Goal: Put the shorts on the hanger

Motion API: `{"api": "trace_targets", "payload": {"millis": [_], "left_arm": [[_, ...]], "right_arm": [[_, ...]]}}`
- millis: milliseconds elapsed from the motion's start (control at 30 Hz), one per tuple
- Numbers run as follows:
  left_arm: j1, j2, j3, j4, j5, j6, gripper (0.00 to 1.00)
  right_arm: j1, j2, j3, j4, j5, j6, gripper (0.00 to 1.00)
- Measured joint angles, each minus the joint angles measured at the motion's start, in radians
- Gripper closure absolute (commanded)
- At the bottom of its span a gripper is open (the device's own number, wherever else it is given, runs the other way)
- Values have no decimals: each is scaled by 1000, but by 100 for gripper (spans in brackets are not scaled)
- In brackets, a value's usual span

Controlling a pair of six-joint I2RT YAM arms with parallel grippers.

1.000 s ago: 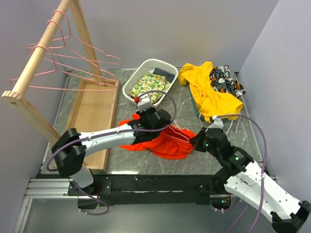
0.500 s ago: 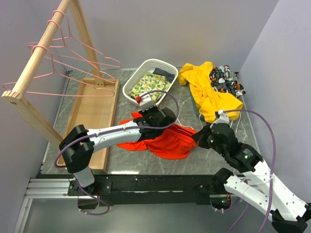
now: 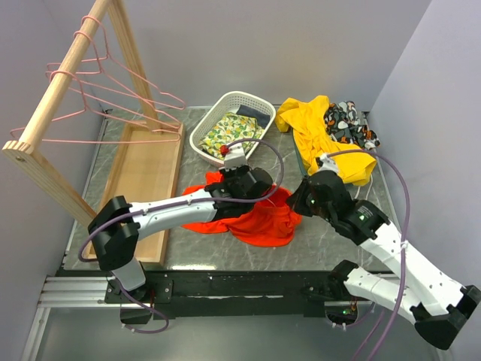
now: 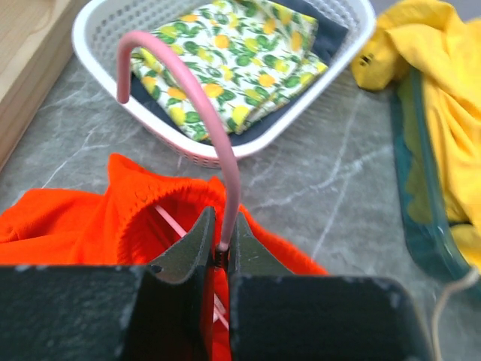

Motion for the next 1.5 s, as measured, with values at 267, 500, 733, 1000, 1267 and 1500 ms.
{"api": "trace_targets", "payload": {"millis": [267, 500, 733, 1000, 1267, 1500], "left_arm": [[-49, -80, 81, 2, 50, 159, 99], [-89, -113, 299, -45, 62, 310, 99], [-154, -92, 600, -140, 28, 470, 99], [-166, -97, 559, -85, 30, 586, 99], [-172, -110, 444, 5, 66, 683, 99], [-173, -150, 446, 18, 71, 703, 99]], "right_arm": [[0, 67, 183, -16, 14, -49, 100], [2, 79, 438, -61, 4, -129, 94], [3, 67, 634, -97, -97, -220, 95], [3, 20, 679, -178, -93, -283, 95], [12, 105, 624, -142, -336, -356, 78], [26, 178, 586, -159, -259, -388, 46]]}}
